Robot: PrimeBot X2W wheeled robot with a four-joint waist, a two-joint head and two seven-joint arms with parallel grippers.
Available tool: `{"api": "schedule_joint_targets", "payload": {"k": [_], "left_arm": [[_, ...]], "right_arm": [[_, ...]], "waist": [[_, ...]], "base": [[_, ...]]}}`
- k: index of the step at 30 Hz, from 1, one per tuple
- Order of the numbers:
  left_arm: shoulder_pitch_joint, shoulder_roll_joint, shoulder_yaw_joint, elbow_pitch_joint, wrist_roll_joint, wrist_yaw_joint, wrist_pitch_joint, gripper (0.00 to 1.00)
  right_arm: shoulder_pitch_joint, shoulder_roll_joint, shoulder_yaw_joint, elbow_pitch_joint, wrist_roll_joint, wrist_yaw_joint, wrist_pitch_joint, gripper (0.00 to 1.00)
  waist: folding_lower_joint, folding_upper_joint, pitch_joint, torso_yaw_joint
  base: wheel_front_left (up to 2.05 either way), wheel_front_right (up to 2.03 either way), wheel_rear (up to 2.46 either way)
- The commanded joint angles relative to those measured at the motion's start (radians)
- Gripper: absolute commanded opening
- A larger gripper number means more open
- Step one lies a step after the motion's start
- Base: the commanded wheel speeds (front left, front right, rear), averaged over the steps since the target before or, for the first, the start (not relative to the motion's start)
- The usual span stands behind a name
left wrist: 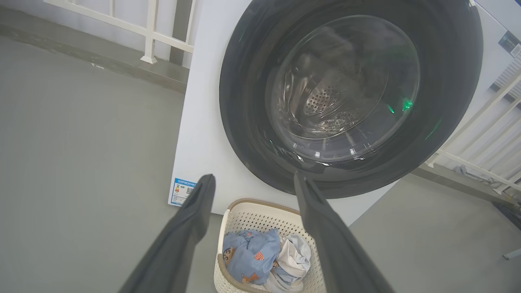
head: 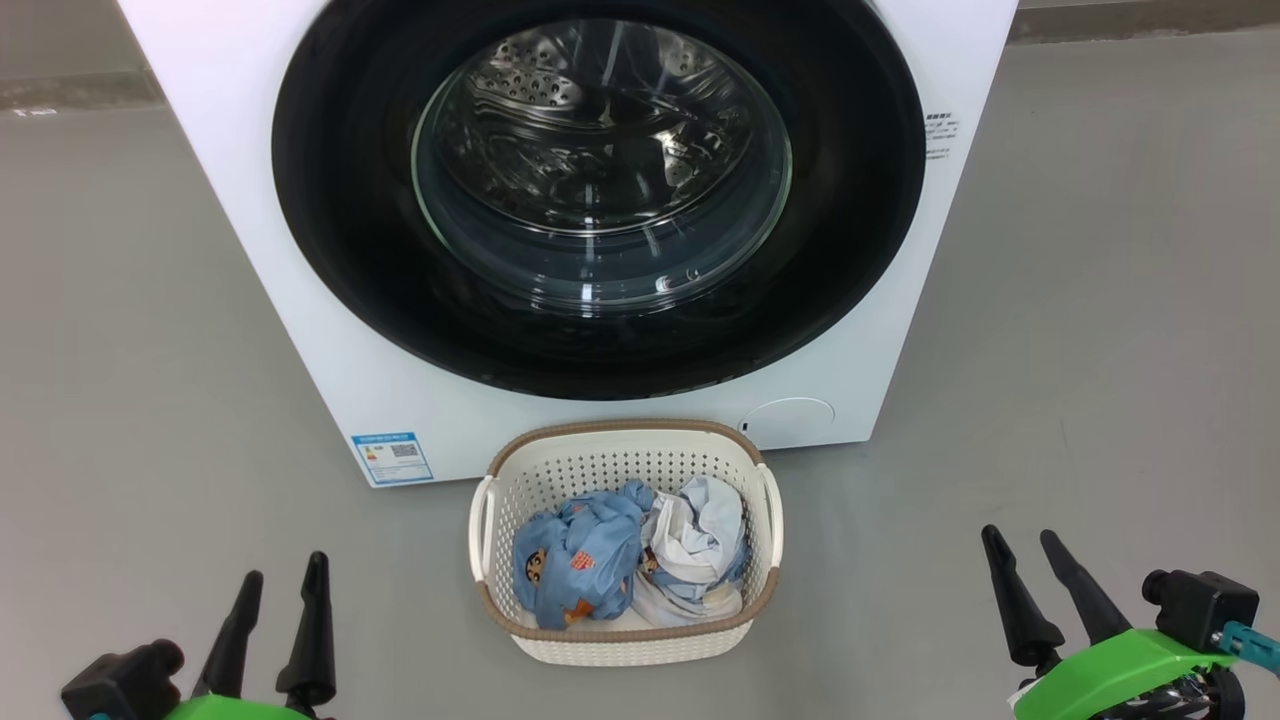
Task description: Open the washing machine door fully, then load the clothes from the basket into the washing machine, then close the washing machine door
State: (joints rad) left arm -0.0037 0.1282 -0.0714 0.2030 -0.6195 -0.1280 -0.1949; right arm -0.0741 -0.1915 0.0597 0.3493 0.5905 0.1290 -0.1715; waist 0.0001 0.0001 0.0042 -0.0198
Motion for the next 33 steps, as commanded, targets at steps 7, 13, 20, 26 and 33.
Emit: {"api": "schedule_joint_targets", "payload": {"k": [7,13,20,26,33], "left_arm": [[-0.034,0.031,0.028,-0.021,0.090,-0.002,-0.033,1.00],[-0.037,0.038,0.025,-0.017,0.144,-0.003,-0.051,1.00],[-0.044,0.047,0.021,-0.006,0.191,-0.003,-0.067,1.00],[-0.047,0.050,0.019,0.008,0.175,-0.003,-0.067,1.00],[-0.051,0.051,0.024,0.026,0.175,-0.003,-0.067,1.00]], "right_arm": [[-0.024,-0.029,0.003,-0.034,-0.094,0.002,-0.034,1.00],[-0.027,-0.036,0.002,-0.040,-0.157,0.002,-0.049,1.00],[-0.031,-0.040,-0.002,-0.044,-0.214,0.002,-0.064,1.00],[-0.029,-0.033,-0.013,-0.045,-0.216,0.002,-0.066,1.00],[-0.027,-0.028,-0.019,-0.047,-0.219,0.002,-0.068,1.00]], "waist": [[0.0000,-0.0001,0.001,-0.006],[0.0000,-0.0001,0.006,-0.009],[0.0000,-0.0001,0.013,-0.012],[0.0000,-0.0001,0.017,-0.014],[0.0000,-0.0001,0.018,-0.015]], "base": [[0.00,0.00,0.00],[0.00,0.00,0.00],[0.00,0.00,0.00],[0.00,0.00,0.00],[0.00,0.00,0.00]]}}
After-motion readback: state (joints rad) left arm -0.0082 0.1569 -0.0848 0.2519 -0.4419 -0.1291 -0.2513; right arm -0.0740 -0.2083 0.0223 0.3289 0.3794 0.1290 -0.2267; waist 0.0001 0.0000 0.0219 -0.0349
